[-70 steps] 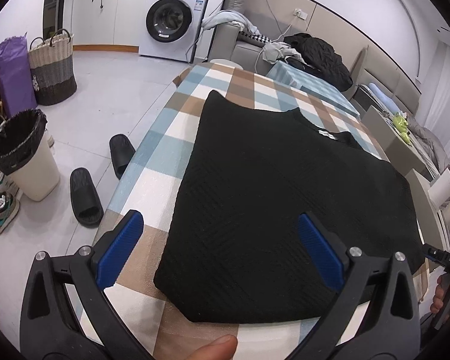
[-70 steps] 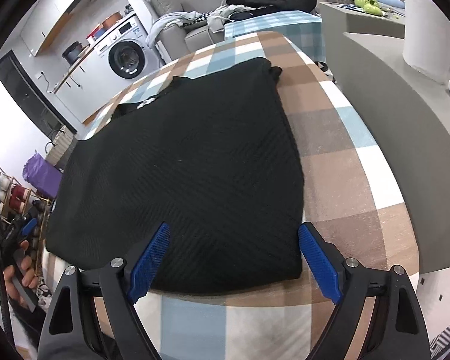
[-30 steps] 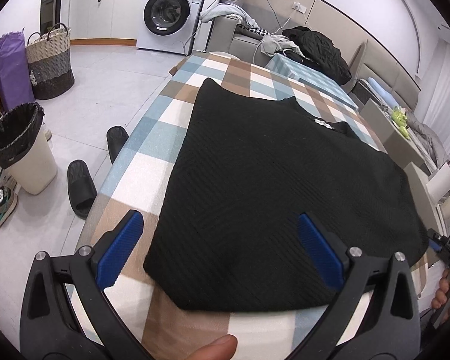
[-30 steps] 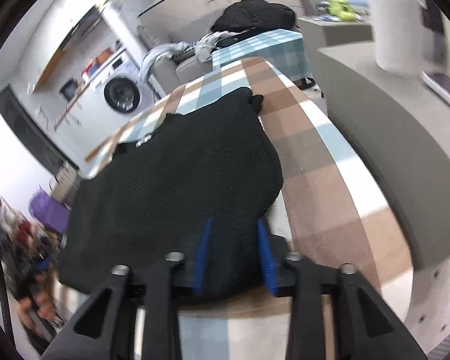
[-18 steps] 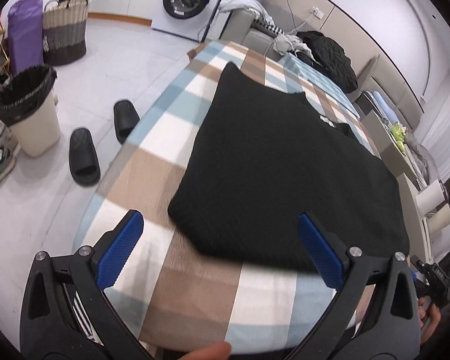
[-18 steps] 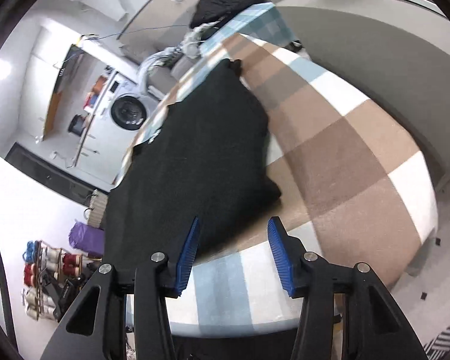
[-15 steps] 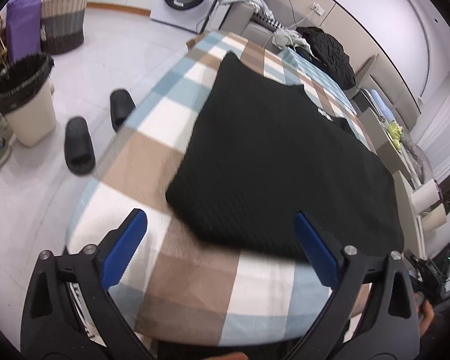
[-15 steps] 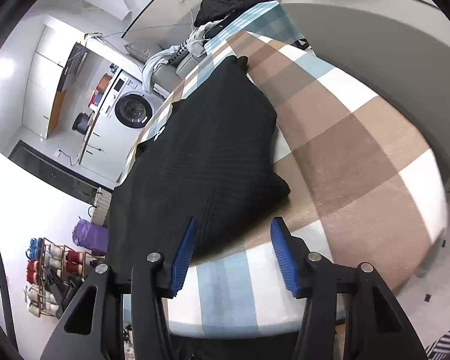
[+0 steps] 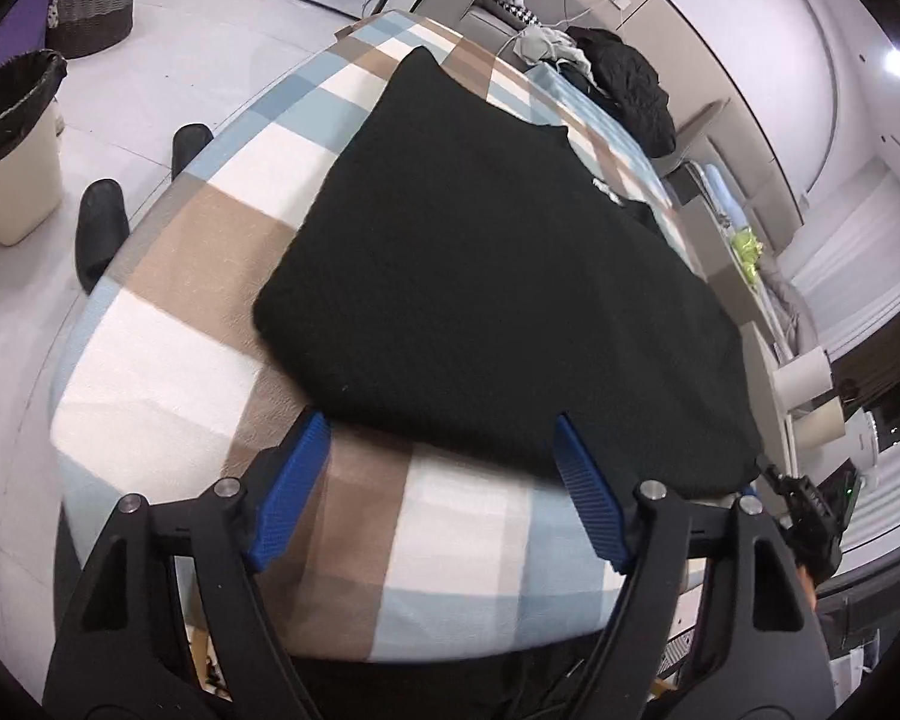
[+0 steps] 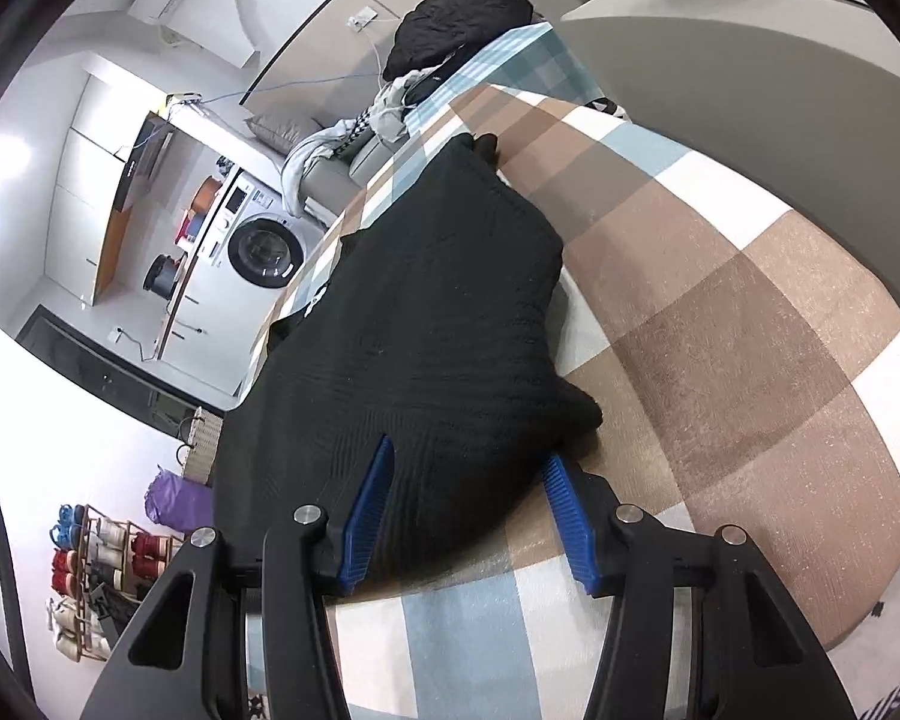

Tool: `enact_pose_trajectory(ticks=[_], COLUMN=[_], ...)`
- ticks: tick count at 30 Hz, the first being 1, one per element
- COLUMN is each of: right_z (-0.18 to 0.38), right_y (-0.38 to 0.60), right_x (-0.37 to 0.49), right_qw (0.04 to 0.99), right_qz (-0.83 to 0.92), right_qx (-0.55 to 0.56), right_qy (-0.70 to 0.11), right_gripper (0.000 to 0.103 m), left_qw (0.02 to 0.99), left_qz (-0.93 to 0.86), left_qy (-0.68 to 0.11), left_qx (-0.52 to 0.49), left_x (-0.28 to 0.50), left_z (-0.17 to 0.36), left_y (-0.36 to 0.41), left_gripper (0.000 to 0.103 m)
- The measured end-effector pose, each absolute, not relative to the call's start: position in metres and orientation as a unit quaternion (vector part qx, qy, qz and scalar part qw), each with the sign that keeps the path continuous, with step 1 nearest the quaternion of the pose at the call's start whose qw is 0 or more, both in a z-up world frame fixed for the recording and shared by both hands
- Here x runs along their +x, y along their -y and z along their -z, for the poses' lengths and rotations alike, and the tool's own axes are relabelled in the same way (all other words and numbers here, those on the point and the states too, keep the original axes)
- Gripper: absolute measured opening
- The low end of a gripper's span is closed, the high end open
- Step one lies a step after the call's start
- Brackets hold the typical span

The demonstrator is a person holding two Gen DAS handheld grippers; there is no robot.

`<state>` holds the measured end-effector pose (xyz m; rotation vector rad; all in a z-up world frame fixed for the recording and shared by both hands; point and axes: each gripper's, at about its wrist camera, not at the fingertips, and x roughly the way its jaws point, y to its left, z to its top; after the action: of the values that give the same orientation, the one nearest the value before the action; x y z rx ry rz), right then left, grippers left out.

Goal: Fold small clothes

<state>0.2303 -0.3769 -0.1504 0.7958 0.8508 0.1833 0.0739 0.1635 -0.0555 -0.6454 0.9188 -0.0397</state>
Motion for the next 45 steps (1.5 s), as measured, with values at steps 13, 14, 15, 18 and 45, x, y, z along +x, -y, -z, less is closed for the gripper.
enact_pose_trajectory(ticks=[13,14,15,18,45], right_z=[0.150,0.149,0.149,0.151,0.100], right_y=[0.379,0.380,0.380,0.382,0.350], right_x=[0.231,0.232,0.233,0.237,0.214], right_qw=[0.840,0.842,0.843,0.848,0.911], right_qz=[-0.072,-0.066,-0.059,-0.025,-0.064], right_qx=[0.372,0.372,0.373,0.367,0.223], right_qy=[-0.388,-0.385,-0.382,-0.381,-0.342], right_gripper=[0.052,0.052,0.050,0.024,0.053], left_qw=[0.871,0.873,0.876,0.882,0.877], left_qz=[-0.072,-0.073,-0.073,-0.073,-0.071], left_qy=[-0.386,-0.381,-0.377,-0.366,-0.382], left_qx=[-0.297,-0.296,-0.292,-0.286,-0.281], left_x=[0.100,0.100,0.099,0.094,0.064], left_z=[0.061,0.061,0.059,0.055,0.063], left_y=[-0.160,-0.161,-0.160,-0.159,-0.156], left_gripper=[0.014,0.012,0.011,0.010,0.039])
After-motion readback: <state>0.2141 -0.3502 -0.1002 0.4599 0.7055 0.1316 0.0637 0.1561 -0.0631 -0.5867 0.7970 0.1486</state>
